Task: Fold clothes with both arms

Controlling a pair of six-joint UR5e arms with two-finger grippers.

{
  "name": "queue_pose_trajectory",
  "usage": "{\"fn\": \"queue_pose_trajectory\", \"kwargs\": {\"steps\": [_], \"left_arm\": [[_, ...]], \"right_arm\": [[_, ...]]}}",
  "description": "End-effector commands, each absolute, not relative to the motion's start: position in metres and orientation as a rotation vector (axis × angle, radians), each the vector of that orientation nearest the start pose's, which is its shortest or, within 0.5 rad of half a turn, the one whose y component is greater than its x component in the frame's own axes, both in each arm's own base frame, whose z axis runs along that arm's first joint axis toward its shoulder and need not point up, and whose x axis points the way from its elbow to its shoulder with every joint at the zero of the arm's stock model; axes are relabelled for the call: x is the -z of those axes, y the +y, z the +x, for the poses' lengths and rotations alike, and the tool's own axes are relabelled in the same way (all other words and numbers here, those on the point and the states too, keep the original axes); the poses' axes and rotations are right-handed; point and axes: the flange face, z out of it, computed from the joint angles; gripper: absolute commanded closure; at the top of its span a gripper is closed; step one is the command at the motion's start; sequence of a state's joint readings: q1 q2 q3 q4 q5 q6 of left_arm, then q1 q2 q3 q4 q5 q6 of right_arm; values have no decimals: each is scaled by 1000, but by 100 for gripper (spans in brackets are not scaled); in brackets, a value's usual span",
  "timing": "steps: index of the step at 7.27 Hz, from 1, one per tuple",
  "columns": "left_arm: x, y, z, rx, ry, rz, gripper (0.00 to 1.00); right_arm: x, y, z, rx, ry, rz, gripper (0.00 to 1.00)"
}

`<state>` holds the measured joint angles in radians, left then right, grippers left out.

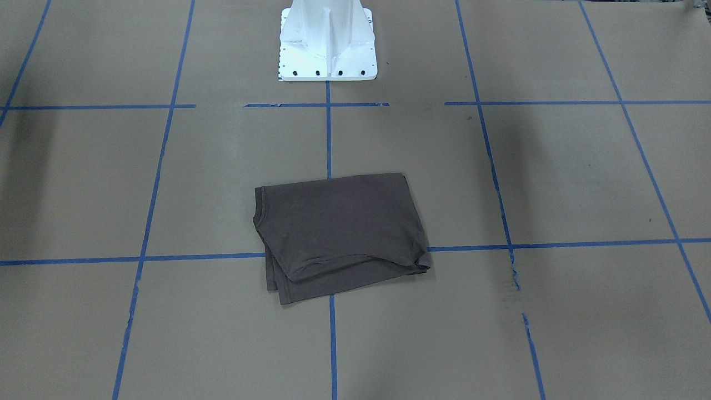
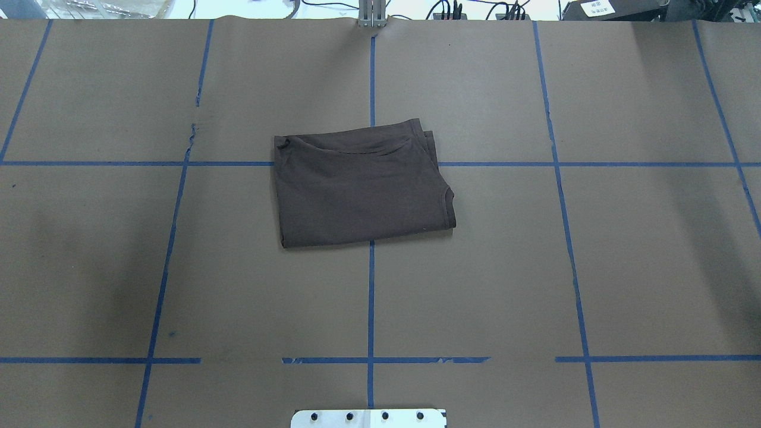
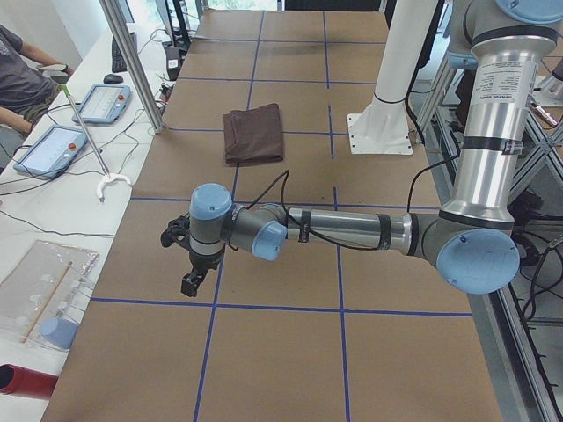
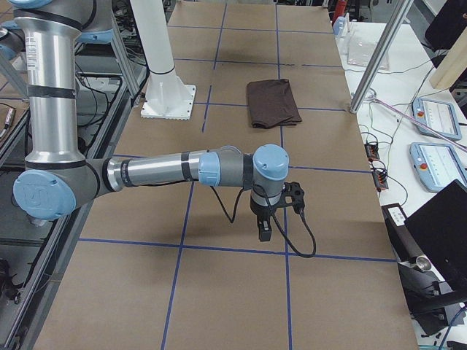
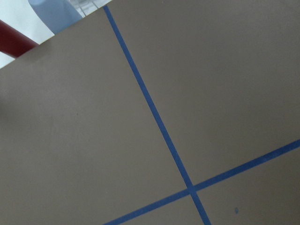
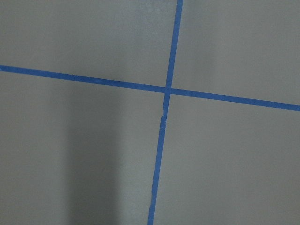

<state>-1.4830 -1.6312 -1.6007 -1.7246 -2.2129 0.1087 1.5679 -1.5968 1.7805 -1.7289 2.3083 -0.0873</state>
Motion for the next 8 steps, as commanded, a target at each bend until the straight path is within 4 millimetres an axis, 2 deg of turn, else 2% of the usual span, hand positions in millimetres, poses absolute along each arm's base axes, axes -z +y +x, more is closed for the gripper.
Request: {"fn": "queue_pose_trajectory", "kwargs": {"steps": [1, 2, 3, 4, 5, 6, 8], "left_arm": [[-578, -492, -37, -225, 668, 138, 0], [-604, -467, -47, -240, 699, 120, 0], [-616, -457, -61, -297, 699, 148, 0], [-629, -455, -69, -277, 706, 132, 0], [-636, -453, -68, -263, 767, 124, 0], [-635, -453, -67, -264, 775, 125, 0], [-631, -453, -67, -265, 774, 132, 0]], "right_arm": [[-571, -477, 56, 60, -742, 56, 0], [-569, -477, 56, 61, -742, 58, 0], [-574, -472, 57, 57, -742, 46, 0], [-579, -472, 56, 52, -750, 35, 0], [-586, -472, 55, 46, -767, 19, 0], [-586, -471, 54, 43, -778, 15, 0], [-624, -448, 55, 22, -773, -49, 0]]}}
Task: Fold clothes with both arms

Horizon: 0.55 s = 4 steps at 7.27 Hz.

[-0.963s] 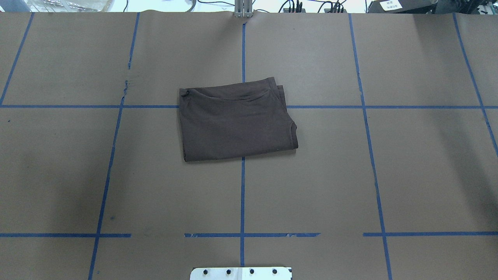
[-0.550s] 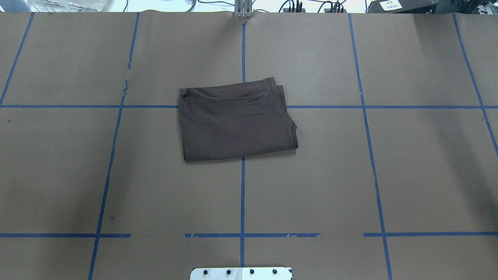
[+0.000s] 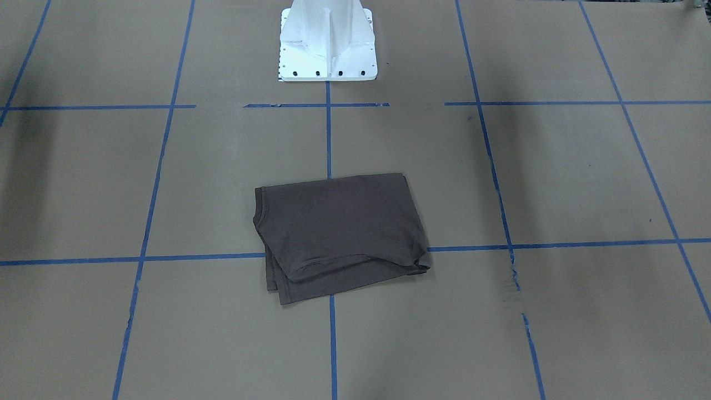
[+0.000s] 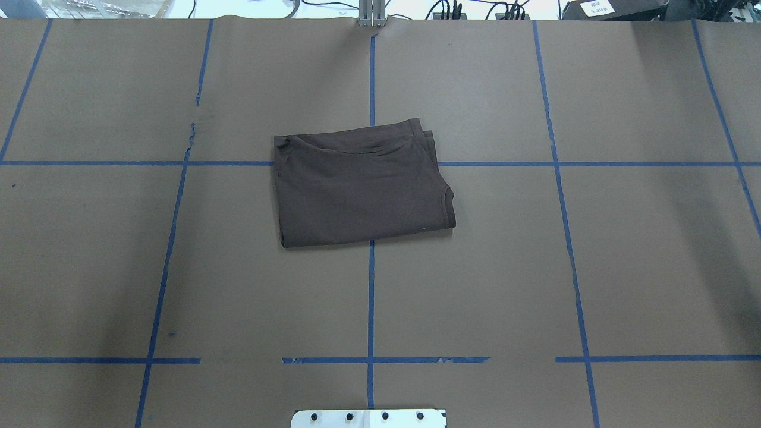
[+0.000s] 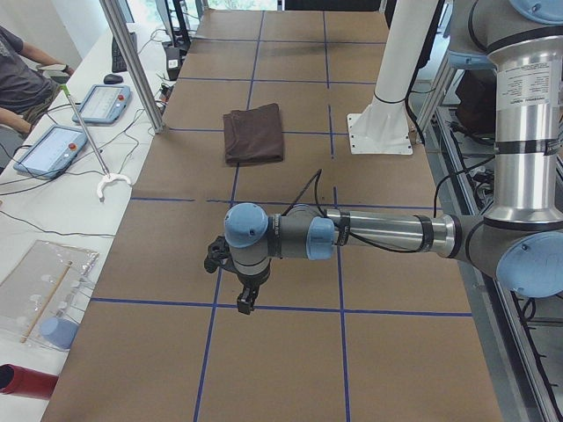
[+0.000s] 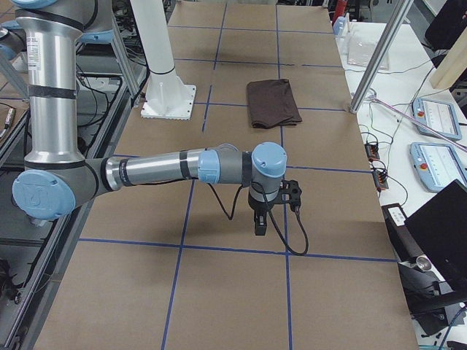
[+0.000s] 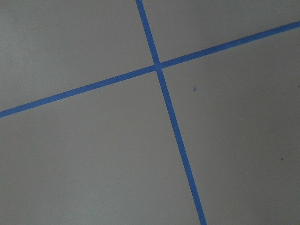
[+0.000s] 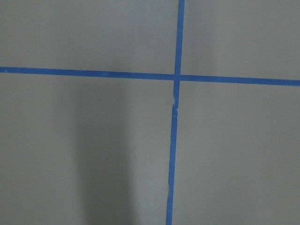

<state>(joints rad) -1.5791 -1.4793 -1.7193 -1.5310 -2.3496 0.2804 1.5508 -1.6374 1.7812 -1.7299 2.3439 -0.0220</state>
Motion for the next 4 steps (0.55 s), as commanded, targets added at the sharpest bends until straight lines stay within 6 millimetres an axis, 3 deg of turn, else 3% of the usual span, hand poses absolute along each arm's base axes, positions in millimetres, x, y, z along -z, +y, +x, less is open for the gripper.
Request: {"fn": "queue_pose_trajectory", "kwargs": {"steps": [1, 4], "left_arm": [[-630, -454, -67, -262, 771, 133, 0], [-631, -454, -67, -251, 771, 126, 0]], "right_arm": [[-631, -446, 55, 24, -769, -41, 0], [-629, -448, 56, 34, -762, -16, 0]]}}
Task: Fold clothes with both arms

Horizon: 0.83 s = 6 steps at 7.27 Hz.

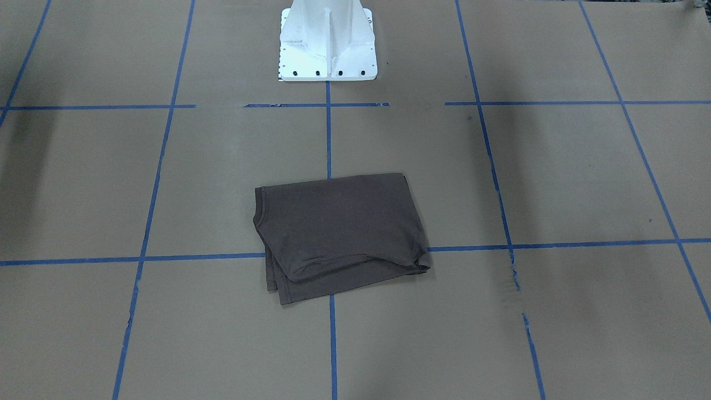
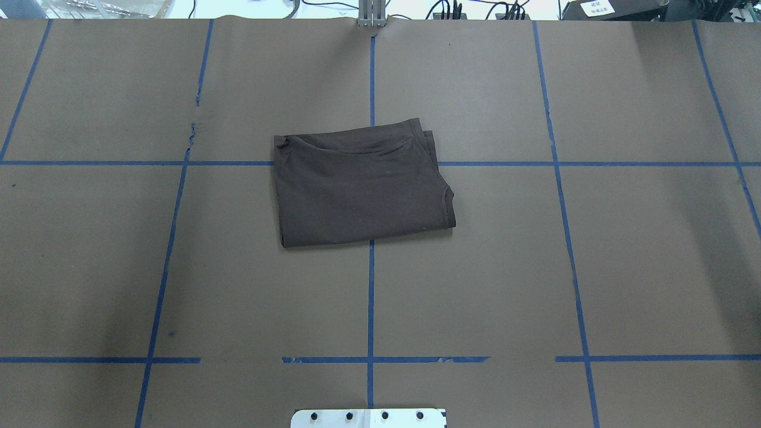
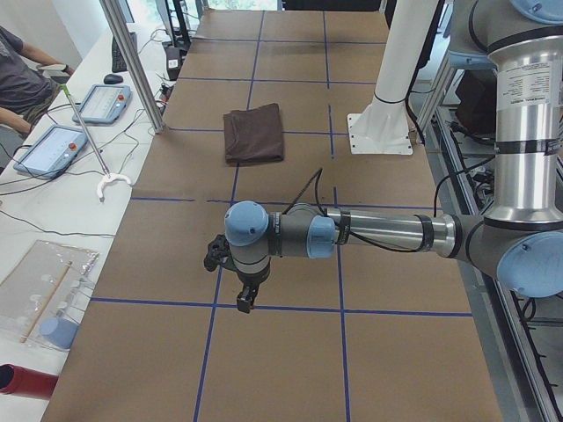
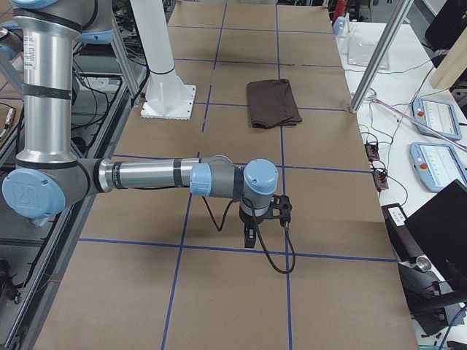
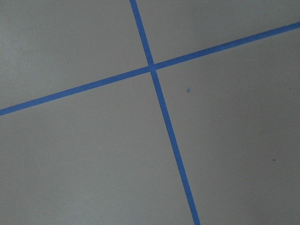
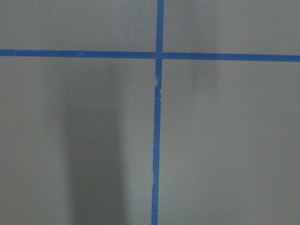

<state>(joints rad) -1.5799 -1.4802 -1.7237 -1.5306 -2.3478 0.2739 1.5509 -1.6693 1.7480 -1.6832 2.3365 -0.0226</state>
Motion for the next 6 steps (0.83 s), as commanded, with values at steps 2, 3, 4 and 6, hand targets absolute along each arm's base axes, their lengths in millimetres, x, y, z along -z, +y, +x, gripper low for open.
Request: {"fn": "queue_pose_trajectory", "kwargs": {"steps": [2, 3, 4, 6], "left_arm": [[-628, -455, -67, 18, 785, 21, 0], [-630, -453, -67, 38, 784, 11, 0], [-629, -454, -67, 39, 784, 13, 0], [-629, -455, -67, 39, 783, 12, 0]], "right_arm": [[-628, -449, 55, 33, -764, -15, 0], [-626, -450, 55, 33, -765, -12, 0], [-625, -451, 55, 34, -769, -9, 0], [-623, -451, 56, 33, -770, -6, 0]]}}
